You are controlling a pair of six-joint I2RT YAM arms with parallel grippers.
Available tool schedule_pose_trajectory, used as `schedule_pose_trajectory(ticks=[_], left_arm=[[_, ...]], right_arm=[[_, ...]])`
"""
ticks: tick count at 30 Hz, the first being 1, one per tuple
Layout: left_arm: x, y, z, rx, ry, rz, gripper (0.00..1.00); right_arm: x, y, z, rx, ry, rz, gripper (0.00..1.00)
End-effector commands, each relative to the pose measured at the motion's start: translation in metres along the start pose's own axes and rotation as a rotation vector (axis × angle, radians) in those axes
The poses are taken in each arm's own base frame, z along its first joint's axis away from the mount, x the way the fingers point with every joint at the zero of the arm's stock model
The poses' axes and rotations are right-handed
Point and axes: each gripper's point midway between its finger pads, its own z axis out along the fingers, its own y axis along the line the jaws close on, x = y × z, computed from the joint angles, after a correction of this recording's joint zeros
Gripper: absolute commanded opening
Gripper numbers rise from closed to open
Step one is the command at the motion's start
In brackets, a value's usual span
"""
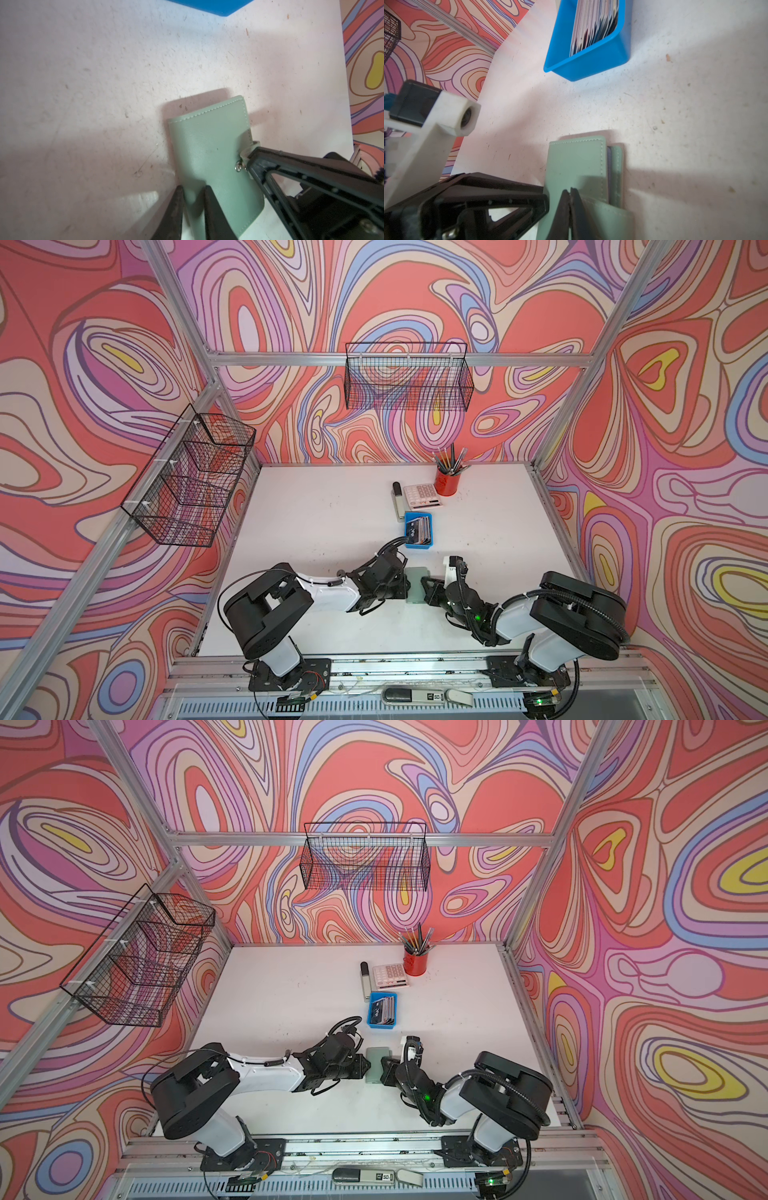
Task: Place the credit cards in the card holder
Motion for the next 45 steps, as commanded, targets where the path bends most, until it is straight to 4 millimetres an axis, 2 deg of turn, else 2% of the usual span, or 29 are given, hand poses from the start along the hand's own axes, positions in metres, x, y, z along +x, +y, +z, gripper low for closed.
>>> schedule_pose_trajectory(ticks=[1, 10, 18, 25, 26, 38, 45], left_arm=[[0.004, 0.008, -0.001, -0.040, 0.013, 0.008, 0.21], [0.004, 0.008, -0.002, -0.039, 0.012, 0.008, 0.21], [0.004, 0.008, -0.001, -0.040, 0.015, 0.010, 0.20], [0.004, 0.009, -0.002, -0.039, 0.012, 0.008, 0.20], [0.004, 0.009, -0.002, -0.039, 0.013, 0.008, 0.20], [0.003, 0.010, -0.002, -0.047, 0.010, 0.007, 0.20], [0.004, 0.012, -0.001, -0.053, 0.012, 0.007, 0.20]], right_arm=[[0.002, -0.003, 0.000, -0.003, 0.006, 0.014, 0.00], [-0.003, 0.001, 0.006, -0.010, -0.008, 0.017, 0.00], [0.007, -0.002, 0.008, -0.026, 0.018, 0.042, 0.00], [0.016, -0.012, 0.008, -0.024, 0.032, 0.071, 0.00], [0.022, -0.021, 0.009, -0.002, 0.045, 0.069, 0.00], [0.036, -0.044, 0.004, 0.062, 0.091, 0.066, 0.00], [0.050, -0.047, 0.003, 0.052, 0.145, 0.059, 0.00]])
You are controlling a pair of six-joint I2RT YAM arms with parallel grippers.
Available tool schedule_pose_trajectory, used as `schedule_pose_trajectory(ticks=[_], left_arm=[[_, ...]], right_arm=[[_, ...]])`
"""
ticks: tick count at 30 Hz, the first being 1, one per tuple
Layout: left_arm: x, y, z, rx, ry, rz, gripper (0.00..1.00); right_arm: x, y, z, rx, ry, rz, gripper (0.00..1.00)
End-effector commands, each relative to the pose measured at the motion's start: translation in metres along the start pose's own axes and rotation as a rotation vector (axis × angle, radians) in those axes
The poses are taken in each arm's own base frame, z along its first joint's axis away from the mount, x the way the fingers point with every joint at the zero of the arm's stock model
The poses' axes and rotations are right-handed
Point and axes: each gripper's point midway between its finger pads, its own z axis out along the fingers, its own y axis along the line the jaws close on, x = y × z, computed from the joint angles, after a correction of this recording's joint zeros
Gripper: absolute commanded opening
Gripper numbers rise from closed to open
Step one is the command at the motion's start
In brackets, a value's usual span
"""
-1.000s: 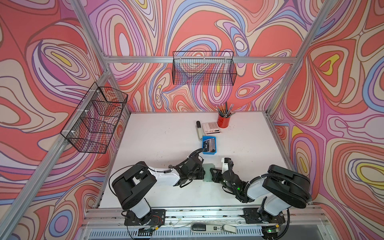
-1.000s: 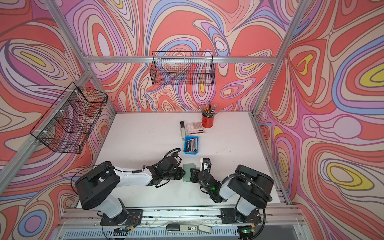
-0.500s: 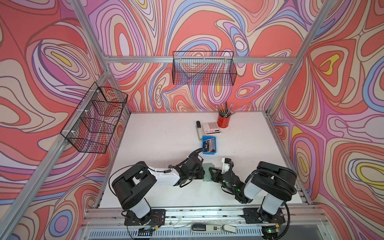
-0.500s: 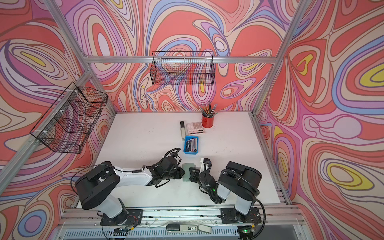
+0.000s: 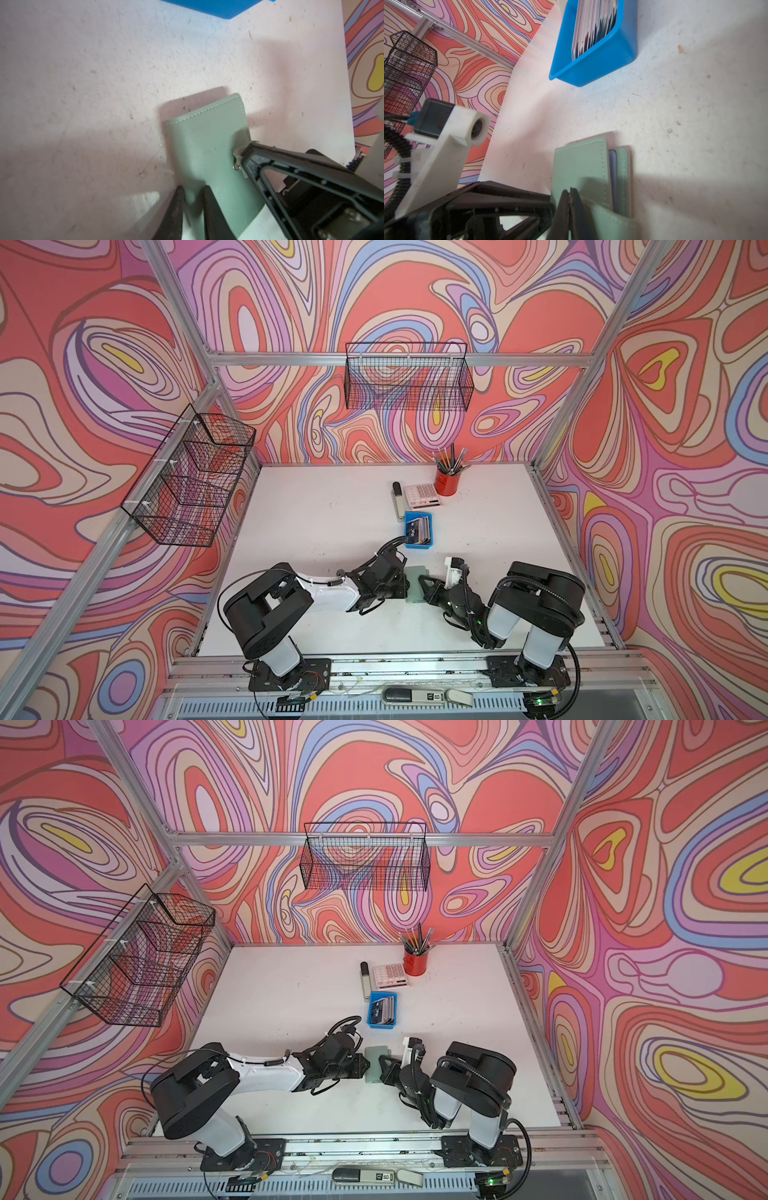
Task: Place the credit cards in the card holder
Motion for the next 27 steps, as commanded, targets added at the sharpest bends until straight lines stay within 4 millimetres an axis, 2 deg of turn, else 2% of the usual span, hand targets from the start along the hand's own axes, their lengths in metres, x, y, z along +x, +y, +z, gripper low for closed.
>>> schedule_pose_trajectory(ticks=[1, 10, 17, 23, 27], left_arm=[[0.004, 0.010, -0.001, -0.047, 0.014, 0.008, 0.20], [0.004, 0.011, -0.001, -0.052, 0.009, 0.011, 0.20], [0.004, 0.012, -0.001, -0.057, 0.007, 0.010, 0.20], [0.004, 0.013, -0.001, -0.061, 0.006, 0.009, 0.20], [0.004, 0.015, -0.001, -0.068, 0.004, 0.008, 0.20]], right_arm=[[0.043, -0.050, -0.012, 0.156, 0.184, -0.042, 0.00], [0.064, -0.078, -0.018, 0.282, 0.292, -0.134, 0.00], [0.074, -0.110, -0.037, 0.411, 0.352, -0.181, 0.00], [0.086, -0.127, -0.046, 0.488, 0.403, -0.222, 0.00], [0.087, -0.137, -0.053, 0.530, 0.413, -0.229, 0.00]])
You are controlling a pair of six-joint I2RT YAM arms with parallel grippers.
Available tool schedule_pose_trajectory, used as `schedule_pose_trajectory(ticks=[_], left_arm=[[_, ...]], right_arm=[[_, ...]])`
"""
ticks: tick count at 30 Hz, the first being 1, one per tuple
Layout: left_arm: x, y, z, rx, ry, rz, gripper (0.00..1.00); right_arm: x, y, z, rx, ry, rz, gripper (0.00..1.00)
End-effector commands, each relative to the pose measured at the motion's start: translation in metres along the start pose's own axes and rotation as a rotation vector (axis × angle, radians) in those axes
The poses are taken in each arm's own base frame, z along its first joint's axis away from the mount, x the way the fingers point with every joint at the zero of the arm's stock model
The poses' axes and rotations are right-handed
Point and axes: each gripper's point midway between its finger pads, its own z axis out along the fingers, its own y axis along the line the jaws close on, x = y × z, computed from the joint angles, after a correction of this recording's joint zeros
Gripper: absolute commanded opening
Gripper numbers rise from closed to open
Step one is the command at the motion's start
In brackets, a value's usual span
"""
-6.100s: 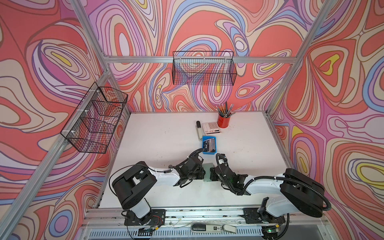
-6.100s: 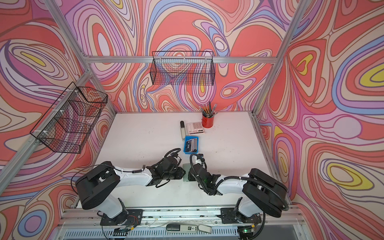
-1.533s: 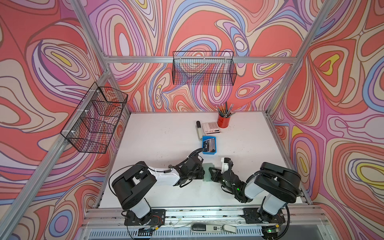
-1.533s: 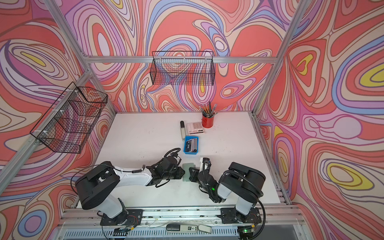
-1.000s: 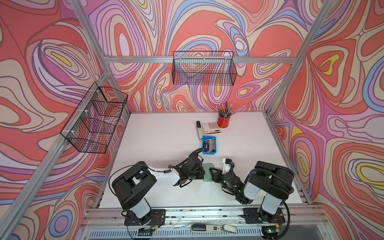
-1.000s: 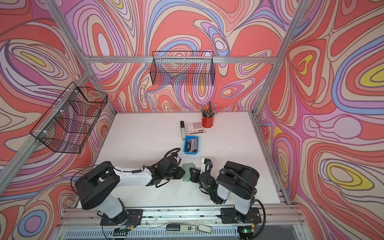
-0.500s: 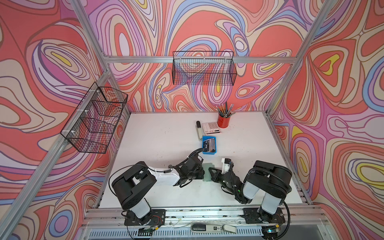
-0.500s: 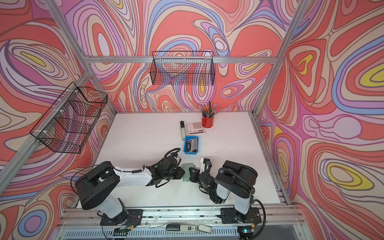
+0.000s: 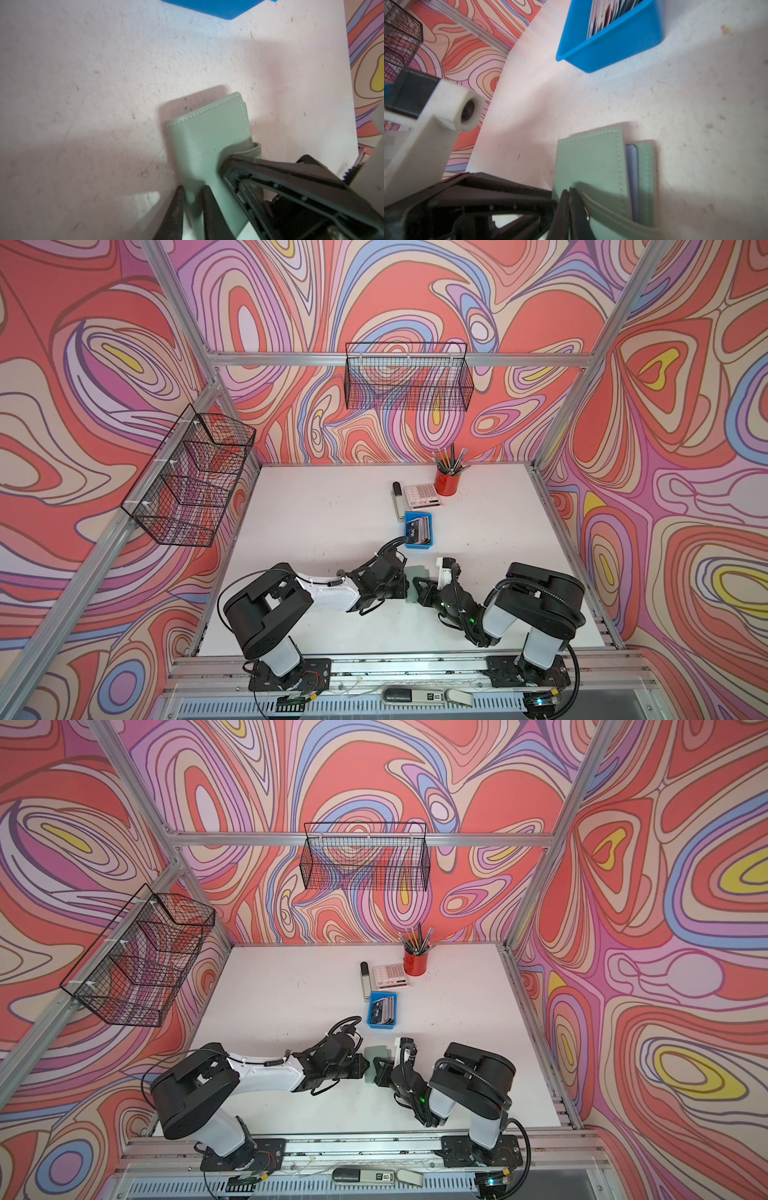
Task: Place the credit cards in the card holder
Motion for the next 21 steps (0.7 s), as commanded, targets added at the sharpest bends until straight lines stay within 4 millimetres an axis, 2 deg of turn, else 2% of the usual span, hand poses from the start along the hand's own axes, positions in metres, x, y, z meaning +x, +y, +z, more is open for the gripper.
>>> schedule_pose_trajectory(ticks=[1, 3, 6, 8, 9, 11, 13, 14, 15, 16, 18, 19, 20, 21], left_arm=[[0.004, 0.013, -0.001, -0.059, 0.008, 0.009, 0.19], [0.003, 0.012, -0.002, -0.058, 0.003, 0.013, 0.19], [-0.010, 0.007, -0.016, -0.073, -0.029, 0.033, 0.20], [-0.029, 0.001, -0.038, -0.103, -0.080, 0.062, 0.23], [-0.045, -0.001, -0.055, -0.132, -0.137, 0.082, 0.27], [-0.079, 0.001, -0.091, -0.197, -0.255, 0.112, 0.43], [-0.118, 0.015, -0.129, -0.288, -0.388, 0.109, 0.67], [-0.134, 0.026, -0.143, -0.338, -0.437, 0.099, 0.77], [-0.150, 0.037, -0.158, -0.396, -0.485, 0.105, 0.84], [-0.164, 0.049, -0.168, -0.470, -0.527, 0.148, 0.83], [-0.185, 0.080, -0.196, -0.713, -0.626, 0.191, 0.81], [-0.192, 0.100, -0.211, -0.874, -0.683, 0.204, 0.78], [-0.198, 0.112, -0.220, -0.990, -0.728, 0.242, 0.78], [-0.203, 0.123, -0.221, -1.057, -0.742, 0.291, 0.81]], right_arm=[[0.083, -0.134, -0.053, 0.480, 0.369, -0.144, 0.00], [0.082, -0.133, -0.055, 0.477, 0.368, -0.146, 0.00], [0.070, -0.111, -0.046, 0.436, 0.347, -0.162, 0.00], [0.046, -0.072, -0.033, 0.379, 0.296, -0.191, 0.24], [0.028, -0.048, -0.029, 0.358, 0.259, -0.207, 0.34], [-0.024, 0.002, -0.029, 0.321, 0.129, -0.239, 0.59], [-0.091, 0.049, -0.043, 0.272, -0.034, -0.245, 0.80], [-0.121, 0.061, -0.051, 0.253, -0.101, -0.227, 0.85], [-0.157, 0.064, -0.062, 0.267, -0.183, -0.198, 0.89], [-0.197, 0.057, -0.077, 0.318, -0.290, -0.167, 0.94], [-0.251, 0.032, -0.107, 0.493, -0.499, -0.217, 0.98], [-0.268, 0.013, -0.118, 0.602, -0.600, -0.287, 0.98], [-0.275, -0.004, -0.124, 0.684, -0.668, -0.379, 0.98], [-0.279, -0.030, -0.131, 0.781, -0.740, -0.439, 0.98]])
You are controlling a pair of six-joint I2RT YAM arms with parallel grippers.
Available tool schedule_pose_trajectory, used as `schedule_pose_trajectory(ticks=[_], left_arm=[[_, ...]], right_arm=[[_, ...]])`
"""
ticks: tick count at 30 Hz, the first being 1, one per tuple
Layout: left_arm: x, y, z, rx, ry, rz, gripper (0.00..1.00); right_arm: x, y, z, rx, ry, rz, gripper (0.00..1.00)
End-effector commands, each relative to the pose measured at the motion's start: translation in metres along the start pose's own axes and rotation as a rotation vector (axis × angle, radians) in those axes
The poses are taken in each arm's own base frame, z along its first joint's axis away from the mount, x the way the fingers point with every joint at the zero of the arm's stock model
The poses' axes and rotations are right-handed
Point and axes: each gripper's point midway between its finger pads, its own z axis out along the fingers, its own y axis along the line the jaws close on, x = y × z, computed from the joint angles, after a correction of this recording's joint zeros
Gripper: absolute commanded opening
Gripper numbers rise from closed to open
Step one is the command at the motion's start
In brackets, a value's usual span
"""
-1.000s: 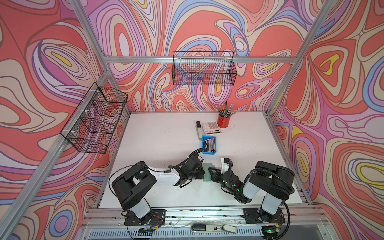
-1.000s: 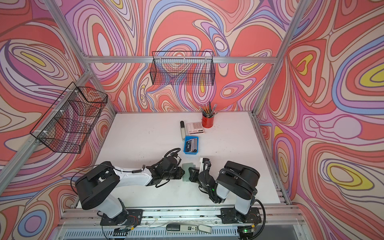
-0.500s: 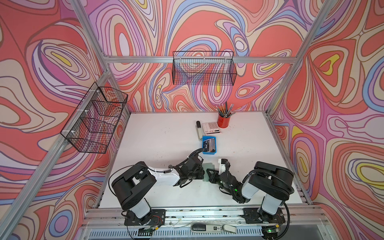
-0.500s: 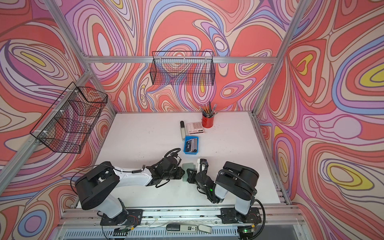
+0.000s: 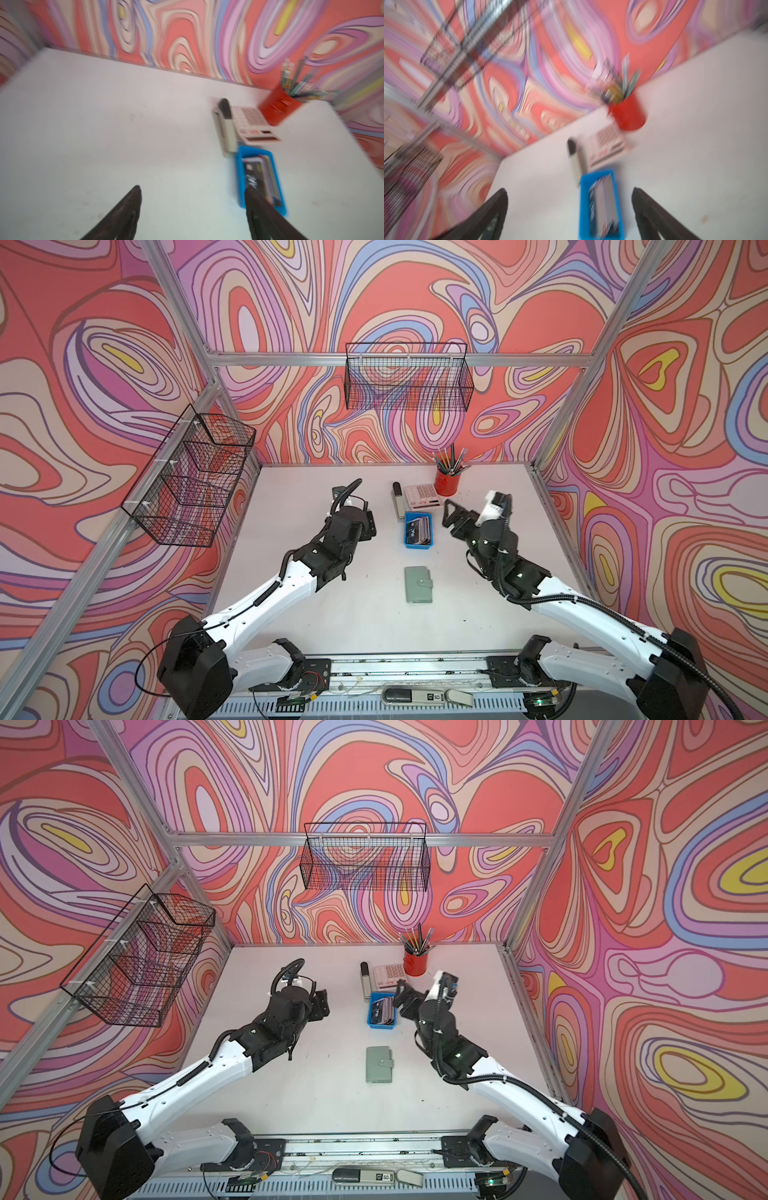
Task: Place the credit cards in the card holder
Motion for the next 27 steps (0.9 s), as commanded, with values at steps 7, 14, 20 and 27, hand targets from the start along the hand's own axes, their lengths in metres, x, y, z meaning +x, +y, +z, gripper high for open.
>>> schedule_pose_trajectory(ticks=[7, 14, 20, 27], left_arm=[[0.043, 0.120, 0.064, -0.305, 0.028, 0.238, 0.83], [0.076, 0.160, 0.091, -0.298, -0.071, 0.207, 0.87], [0.083, 0.161, 0.082, -0.198, -0.093, 0.137, 0.86], [0.084, 0.159, 0.080, -0.181, -0.110, 0.142, 0.89]], right_arm=[[0.069, -0.155, 0.037, 0.317, -0.052, -0.630, 0.98], [0.069, -0.184, 0.055, 0.182, -0.054, -0.527, 0.98], [0.074, -0.196, 0.077, 0.232, -0.003, -0.524, 0.98], [0.079, -0.191, 0.075, 0.201, 0.005, -0.538, 0.98]])
